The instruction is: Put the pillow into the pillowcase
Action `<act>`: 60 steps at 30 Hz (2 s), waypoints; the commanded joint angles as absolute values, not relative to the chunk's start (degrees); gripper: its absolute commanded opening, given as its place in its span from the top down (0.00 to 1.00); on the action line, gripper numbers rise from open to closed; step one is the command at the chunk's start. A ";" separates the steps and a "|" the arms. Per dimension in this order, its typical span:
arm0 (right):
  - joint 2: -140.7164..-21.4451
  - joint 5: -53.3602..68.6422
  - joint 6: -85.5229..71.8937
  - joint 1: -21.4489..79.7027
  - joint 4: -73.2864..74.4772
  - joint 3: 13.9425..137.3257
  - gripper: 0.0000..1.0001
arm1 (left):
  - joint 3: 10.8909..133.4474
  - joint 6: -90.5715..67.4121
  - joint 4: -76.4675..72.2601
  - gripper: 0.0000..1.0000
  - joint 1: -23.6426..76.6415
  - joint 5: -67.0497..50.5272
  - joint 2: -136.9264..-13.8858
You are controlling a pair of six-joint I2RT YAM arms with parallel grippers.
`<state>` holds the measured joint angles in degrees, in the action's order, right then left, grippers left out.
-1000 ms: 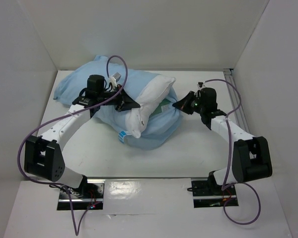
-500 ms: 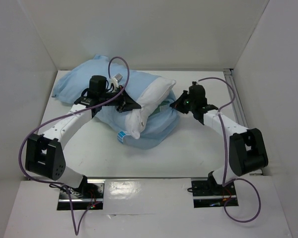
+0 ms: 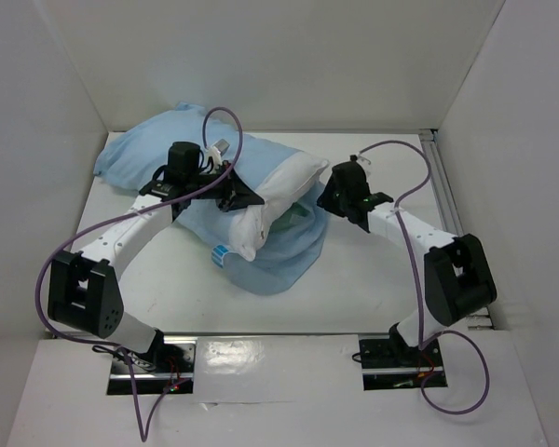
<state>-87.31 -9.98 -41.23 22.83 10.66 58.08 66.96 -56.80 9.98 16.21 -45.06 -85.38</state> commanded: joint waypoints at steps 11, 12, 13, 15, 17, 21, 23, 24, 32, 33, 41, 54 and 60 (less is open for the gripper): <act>-96.58 -18.98 -42.19 31.72 5.29 60.38 0.32 | 71.54 -57.22 5.89 1.00 16.17 -46.32 -84.55; -97.11 -20.12 -42.71 31.73 4.58 60.38 0.32 | 71.54 -57.22 5.89 1.00 16.17 -46.32 -84.55; -97.73 -21.08 -42.71 31.73 4.05 60.38 0.36 | 71.54 -57.22 5.89 1.00 16.17 -46.32 -84.55; -99.83 -24.84 -44.64 31.73 5.70 62.13 0.47 | 71.54 -57.22 5.89 1.00 16.17 -46.32 -84.55; -100.37 -27.76 -46.05 31.73 7.55 63.28 0.78 | 71.54 -57.22 6.42 1.00 16.17 -46.32 -84.03; -94.95 -30.23 -46.05 32.26 6.86 60.66 0.94 | 70.93 -57.22 6.94 1.00 16.17 -45.79 -84.02; -93.17 -30.23 -45.45 32.26 6.86 60.12 1.00 | 70.93 -57.22 6.94 1.00 16.17 -45.79 -84.02; -92.56 -30.23 -45.44 32.26 7.38 60.12 1.00 | 70.41 -57.22 6.94 1.00 16.17 -45.79 -84.02; -86.76 -27.69 -45.35 32.26 7.48 56.96 1.00 | 70.40 -56.69 7.47 1.00 16.17 -44.21 -85.07; -85.36 -27.69 -46.40 32.26 6.86 55.91 1.00 | 71.01 -55.91 7.99 1.00 16.17 -43.34 -85.08; -74.54 -22.08 -51.15 25.76 -1.83 50.63 1.00 | 74.61 -47.30 19.23 1.00 16.17 -37.71 -86.31; -77.26 -9.23 -42.19 23.73 -4.04 55.99 1.00 | 101.15 -27.16 35.24 0.08 26.62 -32.70 -88.68; -75.94 -8.18 -41.66 23.73 -6.68 53.18 1.00 | 111.26 -25.41 31.83 0.11 31.19 -23.74 -96.40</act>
